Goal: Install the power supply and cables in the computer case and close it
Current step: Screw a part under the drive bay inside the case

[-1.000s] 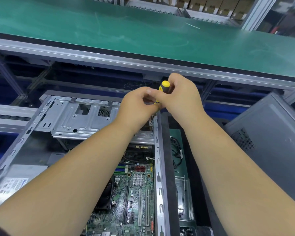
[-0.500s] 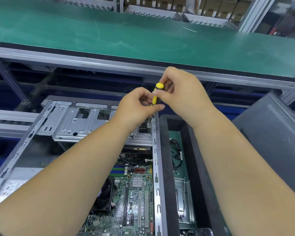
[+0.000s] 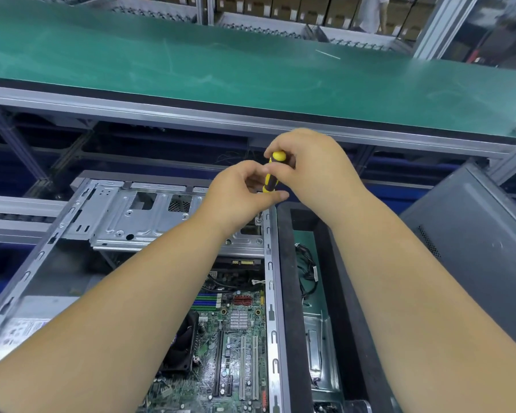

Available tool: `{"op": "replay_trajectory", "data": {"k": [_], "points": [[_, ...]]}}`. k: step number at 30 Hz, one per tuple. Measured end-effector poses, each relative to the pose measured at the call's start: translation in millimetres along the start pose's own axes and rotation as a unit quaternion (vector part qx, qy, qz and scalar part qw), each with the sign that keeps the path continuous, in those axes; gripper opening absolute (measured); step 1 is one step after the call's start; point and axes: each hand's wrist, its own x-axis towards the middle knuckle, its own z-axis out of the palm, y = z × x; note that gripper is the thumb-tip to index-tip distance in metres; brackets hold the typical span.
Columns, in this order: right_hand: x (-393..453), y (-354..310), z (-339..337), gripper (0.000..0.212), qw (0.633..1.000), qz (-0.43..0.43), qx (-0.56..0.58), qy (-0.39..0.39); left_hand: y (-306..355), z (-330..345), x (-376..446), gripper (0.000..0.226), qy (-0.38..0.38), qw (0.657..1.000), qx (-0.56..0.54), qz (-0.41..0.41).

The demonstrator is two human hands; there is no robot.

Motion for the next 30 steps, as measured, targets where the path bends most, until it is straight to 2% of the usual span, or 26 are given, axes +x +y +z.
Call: {"op": "replay_trajectory", "data": {"k": [2,7,9,11,14,18,21,24,26,27,29,30], "points": [[2.7,-0.7,2.9,0.02,0.999,0.015,-0.027,0.011,1.9,2.9,0.4,0.031,0.024,1.0,0.012,-0.001],[3.5,-2.6,8.7,0.043,0.992,0.073,-0.097,0.04,3.6,2.0,1.9,0.019,0.015,1.0,0.005,-0.015],[-1.3,-0.7,6.6,0.035,0.997,0.053,-0.023,0.044,1.5,0.6,2.0,0.013,0.007,1.0,0.018,-0.016],[-5.5,0.0,1.8,0.019,0.999,0.011,0.052,0.006,-0.3,-1.1,2.3,0.016,-0.006,1.0,0.023,-0.013],[-4.1,1.6,-1.7,0.024,0.999,-0.02,0.017,-0.026,-0.4,-3.8,1.2,0.019,-0.026,1.0,0.009,-0.013],[2.2,3.5,0.6,0.015,0.999,0.001,-0.036,0.009,2.4,-2.4,-0.8,0.022,0.006,1.0,0.0,-0.009],[2.8,-0.3,10.9,0.026,0.996,0.034,-0.074,0.038,5.5,1.2,0.1,0.03,0.025,1.0,0.001,-0.012],[-1.0,-6.4,20.8,0.043,0.989,0.058,-0.115,0.072,6.7,2.1,0.6,0.024,0.03,0.999,0.025,-0.012],[-2.8,-5.1,20.9,0.046,0.992,0.066,-0.073,0.085,6.7,-0.2,0.4,0.02,0.021,0.999,0.038,-0.01],[-3.9,-3.4,19.3,0.039,0.995,0.059,-0.02,0.079,6.7,-1.9,0.5,0.018,0.012,0.999,0.036,-0.013],[-7.1,-1.9,13.3,0.02,0.996,0.031,0.071,0.032,6.8,-5.5,0.2,0.016,-0.003,0.999,0.039,-0.015],[-7.7,-1.9,9.9,0.024,0.996,0.012,0.082,0.009,6.3,-6.5,0.3,0.014,-0.009,0.999,0.042,-0.013]]}}
